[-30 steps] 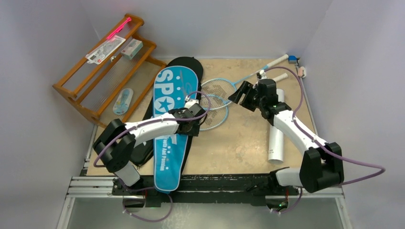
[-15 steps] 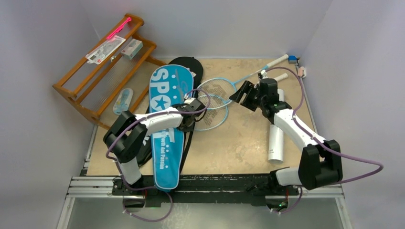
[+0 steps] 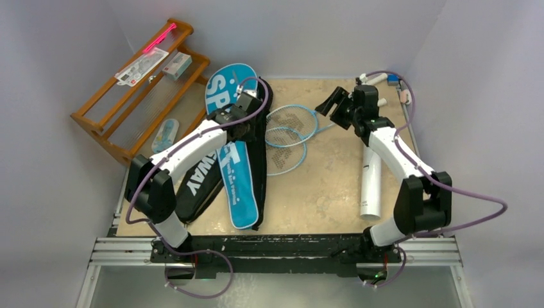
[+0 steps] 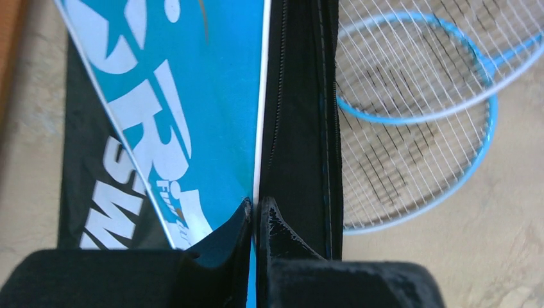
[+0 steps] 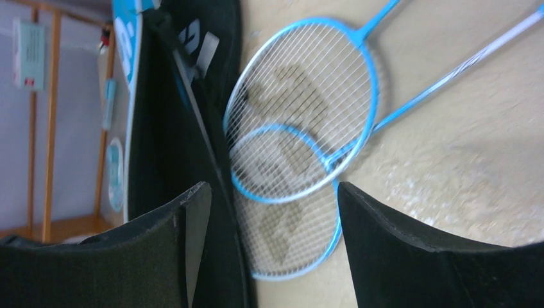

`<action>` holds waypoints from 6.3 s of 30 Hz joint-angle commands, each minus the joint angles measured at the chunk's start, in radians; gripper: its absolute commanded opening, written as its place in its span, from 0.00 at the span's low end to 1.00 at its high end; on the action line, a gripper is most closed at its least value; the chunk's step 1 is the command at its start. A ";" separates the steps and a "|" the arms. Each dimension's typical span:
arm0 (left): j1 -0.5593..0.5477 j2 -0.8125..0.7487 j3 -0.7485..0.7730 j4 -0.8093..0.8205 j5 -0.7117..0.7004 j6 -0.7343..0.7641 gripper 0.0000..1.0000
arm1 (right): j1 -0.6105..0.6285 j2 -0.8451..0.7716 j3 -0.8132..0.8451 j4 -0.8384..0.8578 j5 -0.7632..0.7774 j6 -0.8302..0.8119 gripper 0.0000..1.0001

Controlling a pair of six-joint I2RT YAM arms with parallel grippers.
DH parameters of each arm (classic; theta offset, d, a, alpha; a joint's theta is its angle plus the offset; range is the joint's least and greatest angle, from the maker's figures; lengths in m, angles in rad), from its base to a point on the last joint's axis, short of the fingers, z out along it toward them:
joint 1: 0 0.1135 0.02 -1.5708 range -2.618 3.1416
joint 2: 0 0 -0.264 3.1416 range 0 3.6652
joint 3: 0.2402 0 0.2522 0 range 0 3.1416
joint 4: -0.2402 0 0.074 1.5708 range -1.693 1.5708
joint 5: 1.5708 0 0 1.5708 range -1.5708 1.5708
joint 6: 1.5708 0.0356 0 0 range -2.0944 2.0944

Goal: Pack up the badminton gear
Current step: Open the racket bag at the center of the board, then adjust the racket at the center of the board.

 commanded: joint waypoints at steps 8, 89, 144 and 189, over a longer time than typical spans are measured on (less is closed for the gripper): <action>0.039 -0.024 -0.053 0.126 -0.106 0.123 0.00 | -0.089 0.299 0.261 -0.070 0.309 0.107 0.60; 0.074 -0.252 -0.159 0.170 -0.197 0.219 0.00 | -0.027 -0.169 -0.061 0.923 -0.476 -0.341 0.00; 0.236 -0.271 -0.176 0.201 -0.102 0.237 0.00 | 0.693 0.255 0.214 -0.528 -0.091 -1.944 0.00; 0.235 -0.200 -0.156 0.174 0.012 0.228 0.00 | 0.765 -0.157 -0.369 0.052 0.474 0.448 0.76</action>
